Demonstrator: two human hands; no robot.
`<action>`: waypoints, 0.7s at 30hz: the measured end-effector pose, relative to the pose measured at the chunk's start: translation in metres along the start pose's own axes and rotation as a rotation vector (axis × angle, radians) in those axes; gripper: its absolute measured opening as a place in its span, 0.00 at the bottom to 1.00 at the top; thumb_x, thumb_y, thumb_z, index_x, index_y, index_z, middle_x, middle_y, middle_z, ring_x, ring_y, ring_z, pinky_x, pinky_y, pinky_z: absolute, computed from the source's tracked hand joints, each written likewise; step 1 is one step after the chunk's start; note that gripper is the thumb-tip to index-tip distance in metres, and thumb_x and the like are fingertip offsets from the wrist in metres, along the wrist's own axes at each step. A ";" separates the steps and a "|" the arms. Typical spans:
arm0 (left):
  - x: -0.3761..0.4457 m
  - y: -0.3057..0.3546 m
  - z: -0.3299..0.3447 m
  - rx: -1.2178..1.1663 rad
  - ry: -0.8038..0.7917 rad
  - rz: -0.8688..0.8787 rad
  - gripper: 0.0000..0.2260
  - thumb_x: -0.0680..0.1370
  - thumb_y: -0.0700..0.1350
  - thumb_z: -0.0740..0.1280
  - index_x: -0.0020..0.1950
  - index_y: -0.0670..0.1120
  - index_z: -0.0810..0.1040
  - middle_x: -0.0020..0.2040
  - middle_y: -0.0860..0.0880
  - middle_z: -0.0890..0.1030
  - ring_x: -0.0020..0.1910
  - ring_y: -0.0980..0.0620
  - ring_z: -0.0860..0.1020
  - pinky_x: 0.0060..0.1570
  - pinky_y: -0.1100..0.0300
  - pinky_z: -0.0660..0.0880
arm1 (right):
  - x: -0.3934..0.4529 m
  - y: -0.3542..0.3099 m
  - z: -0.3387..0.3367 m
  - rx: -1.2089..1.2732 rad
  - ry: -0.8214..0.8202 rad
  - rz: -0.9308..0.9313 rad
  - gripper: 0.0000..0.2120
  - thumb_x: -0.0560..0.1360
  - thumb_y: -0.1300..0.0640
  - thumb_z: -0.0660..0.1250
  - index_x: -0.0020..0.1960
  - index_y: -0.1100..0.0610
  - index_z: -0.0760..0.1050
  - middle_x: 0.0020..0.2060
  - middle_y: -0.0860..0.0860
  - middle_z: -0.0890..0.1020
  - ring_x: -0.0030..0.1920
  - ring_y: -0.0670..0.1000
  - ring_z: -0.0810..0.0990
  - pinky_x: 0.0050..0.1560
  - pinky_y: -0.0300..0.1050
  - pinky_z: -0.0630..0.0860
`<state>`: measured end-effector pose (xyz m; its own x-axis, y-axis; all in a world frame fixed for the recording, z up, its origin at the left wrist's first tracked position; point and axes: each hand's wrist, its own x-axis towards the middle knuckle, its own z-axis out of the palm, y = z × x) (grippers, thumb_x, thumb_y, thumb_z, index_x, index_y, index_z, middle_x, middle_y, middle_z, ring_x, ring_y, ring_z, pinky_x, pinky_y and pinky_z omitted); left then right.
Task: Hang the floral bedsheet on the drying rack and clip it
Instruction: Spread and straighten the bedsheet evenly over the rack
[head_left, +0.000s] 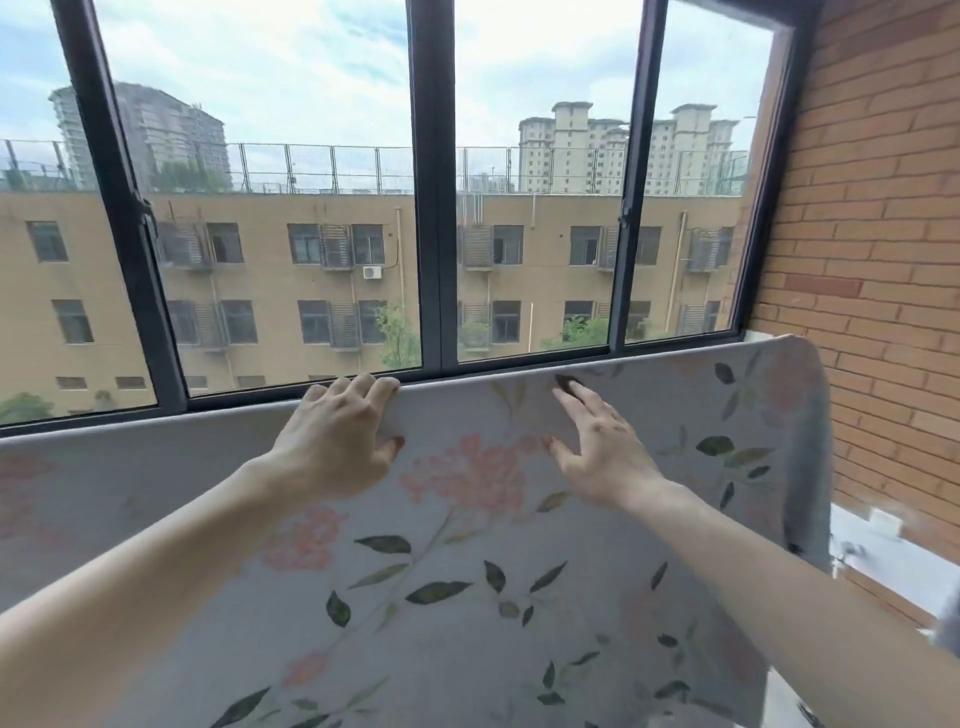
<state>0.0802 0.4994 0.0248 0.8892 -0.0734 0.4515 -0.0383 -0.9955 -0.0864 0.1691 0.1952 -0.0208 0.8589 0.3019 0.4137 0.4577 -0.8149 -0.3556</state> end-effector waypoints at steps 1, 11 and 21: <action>0.006 0.014 0.005 0.013 0.007 -0.007 0.31 0.79 0.59 0.64 0.79 0.51 0.61 0.71 0.49 0.71 0.69 0.46 0.70 0.72 0.49 0.62 | -0.002 0.014 -0.003 0.005 -0.007 0.005 0.33 0.82 0.45 0.62 0.83 0.47 0.54 0.83 0.45 0.53 0.82 0.49 0.53 0.81 0.50 0.54; -0.028 0.114 0.067 -0.180 0.097 0.000 0.31 0.76 0.51 0.70 0.78 0.48 0.67 0.80 0.45 0.62 0.79 0.42 0.58 0.79 0.40 0.55 | -0.055 0.092 0.041 0.224 -0.231 -0.003 0.32 0.82 0.43 0.64 0.82 0.42 0.54 0.82 0.42 0.53 0.82 0.49 0.50 0.79 0.53 0.57; -0.206 0.097 0.144 -0.386 -0.256 -0.333 0.21 0.81 0.53 0.68 0.73 0.56 0.71 0.78 0.57 0.64 0.77 0.52 0.62 0.75 0.50 0.63 | -0.128 0.066 0.115 0.464 -0.472 0.010 0.28 0.81 0.44 0.65 0.79 0.39 0.59 0.75 0.38 0.63 0.72 0.41 0.65 0.70 0.49 0.70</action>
<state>-0.0413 0.4267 -0.2043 0.9622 0.2167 0.1652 0.1417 -0.9158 0.3758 0.1152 0.1599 -0.1939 0.8239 0.5657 0.0342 0.4097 -0.5528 -0.7257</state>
